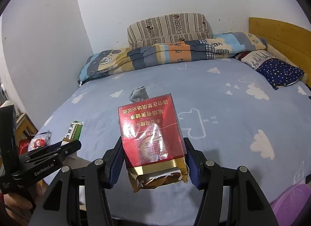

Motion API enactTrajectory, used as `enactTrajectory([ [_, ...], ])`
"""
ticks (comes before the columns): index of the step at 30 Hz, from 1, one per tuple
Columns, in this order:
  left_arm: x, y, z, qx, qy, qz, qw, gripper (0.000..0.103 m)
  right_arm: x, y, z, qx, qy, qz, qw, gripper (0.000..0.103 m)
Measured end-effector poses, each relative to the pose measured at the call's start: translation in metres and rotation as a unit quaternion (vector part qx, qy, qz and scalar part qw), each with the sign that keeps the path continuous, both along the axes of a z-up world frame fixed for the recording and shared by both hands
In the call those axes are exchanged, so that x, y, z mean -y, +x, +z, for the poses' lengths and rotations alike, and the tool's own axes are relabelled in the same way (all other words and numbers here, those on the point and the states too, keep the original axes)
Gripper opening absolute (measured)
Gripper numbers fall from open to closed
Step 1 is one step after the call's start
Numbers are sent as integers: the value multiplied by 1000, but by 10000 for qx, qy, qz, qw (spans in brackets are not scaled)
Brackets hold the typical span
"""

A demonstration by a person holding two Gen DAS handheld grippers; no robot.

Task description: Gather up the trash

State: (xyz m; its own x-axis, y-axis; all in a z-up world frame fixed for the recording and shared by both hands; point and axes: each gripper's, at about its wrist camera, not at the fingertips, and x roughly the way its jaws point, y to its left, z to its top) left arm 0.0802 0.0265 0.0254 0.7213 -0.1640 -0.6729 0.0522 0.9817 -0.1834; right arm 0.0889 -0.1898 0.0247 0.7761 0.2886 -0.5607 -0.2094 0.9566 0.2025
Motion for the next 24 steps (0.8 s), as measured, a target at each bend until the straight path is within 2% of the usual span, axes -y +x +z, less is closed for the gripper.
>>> enactTrajectory([
  [6, 10, -18, 19, 162, 50, -36, 9998, 35, 6, -20, 3, 107, 48, 4, 9999, 61],
  [14, 30, -41, 34, 319, 279, -145, 9990, 35, 13, -23, -14, 7, 220, 37, 9998, 61],
  [18, 42, -37, 27, 379, 388, -184, 9984, 35, 12, -29, -14, 133, 76, 42, 9999, 61],
  [24, 47, -8, 1, 233, 463, -229, 9984, 35, 10, -21, -15, 161, 1, -7, 9999, 61],
])
